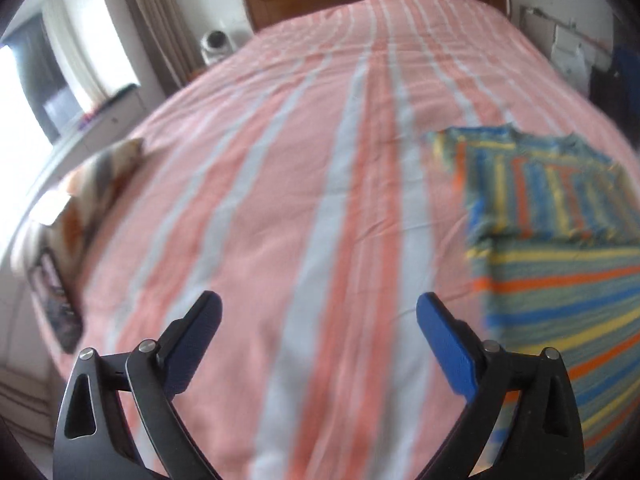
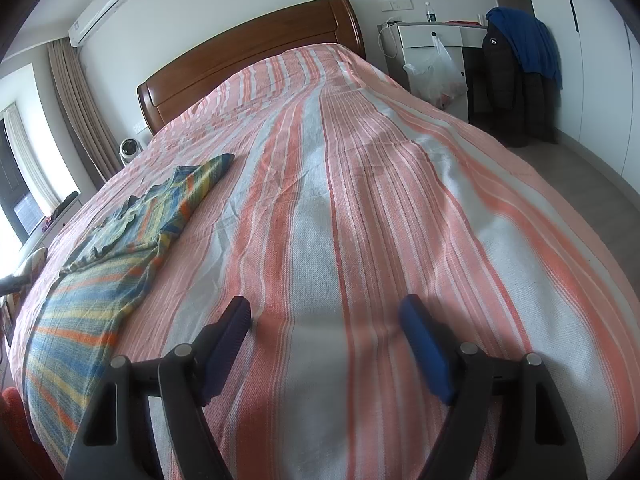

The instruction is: Fold small clothes

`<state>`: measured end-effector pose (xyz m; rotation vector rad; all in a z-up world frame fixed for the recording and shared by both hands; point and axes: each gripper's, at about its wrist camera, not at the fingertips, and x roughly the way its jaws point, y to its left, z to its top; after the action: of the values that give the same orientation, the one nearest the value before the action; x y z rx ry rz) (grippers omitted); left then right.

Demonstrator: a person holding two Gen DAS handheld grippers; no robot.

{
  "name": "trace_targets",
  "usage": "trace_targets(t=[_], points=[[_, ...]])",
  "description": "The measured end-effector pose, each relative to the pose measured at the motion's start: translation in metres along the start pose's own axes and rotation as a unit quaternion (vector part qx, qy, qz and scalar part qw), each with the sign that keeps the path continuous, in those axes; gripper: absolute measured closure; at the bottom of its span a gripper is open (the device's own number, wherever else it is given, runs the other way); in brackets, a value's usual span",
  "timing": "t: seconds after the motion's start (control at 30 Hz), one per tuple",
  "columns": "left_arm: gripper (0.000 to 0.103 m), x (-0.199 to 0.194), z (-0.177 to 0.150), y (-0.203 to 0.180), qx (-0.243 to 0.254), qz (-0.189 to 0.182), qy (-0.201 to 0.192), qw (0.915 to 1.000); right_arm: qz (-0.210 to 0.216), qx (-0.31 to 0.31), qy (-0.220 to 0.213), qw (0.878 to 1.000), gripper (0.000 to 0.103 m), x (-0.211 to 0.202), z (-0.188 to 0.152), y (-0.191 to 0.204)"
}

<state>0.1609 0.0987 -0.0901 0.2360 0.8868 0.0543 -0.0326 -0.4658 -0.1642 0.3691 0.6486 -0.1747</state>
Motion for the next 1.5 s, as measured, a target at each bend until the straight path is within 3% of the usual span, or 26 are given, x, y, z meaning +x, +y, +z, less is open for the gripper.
trace_targets(t=[0.13, 0.2, 0.3, 0.37, 1.5], points=[[0.005, 0.030, -0.033, 0.019, -0.022, 0.020, 0.020, 0.9994, 0.000, 0.000, 0.001, 1.000, 0.026, 0.001, 0.000, 0.000], [0.003, 0.047, -0.047, 0.022, -0.047, 0.005, 0.031, 0.9984, 0.000, 0.000, 0.001, 1.000, 0.026, 0.001, 0.000, 0.000], [0.000, 0.047, -0.062, 0.036, -0.096, -0.028, -0.009, 0.9949, -0.003, -0.002, 0.004, 1.000, 0.026, 0.001, 0.000, 0.000], [0.000, 0.049, -0.058, 0.040, -0.107, -0.044, -0.006, 0.9932, -0.004, -0.003, 0.005, 1.000, 0.026, 0.002, 0.000, 0.001], [0.000, 0.048, -0.061, 0.040, -0.101, -0.033, -0.016, 0.9942, -0.007, -0.004, 0.004, 1.000, 0.026, 0.004, -0.001, 0.003]])
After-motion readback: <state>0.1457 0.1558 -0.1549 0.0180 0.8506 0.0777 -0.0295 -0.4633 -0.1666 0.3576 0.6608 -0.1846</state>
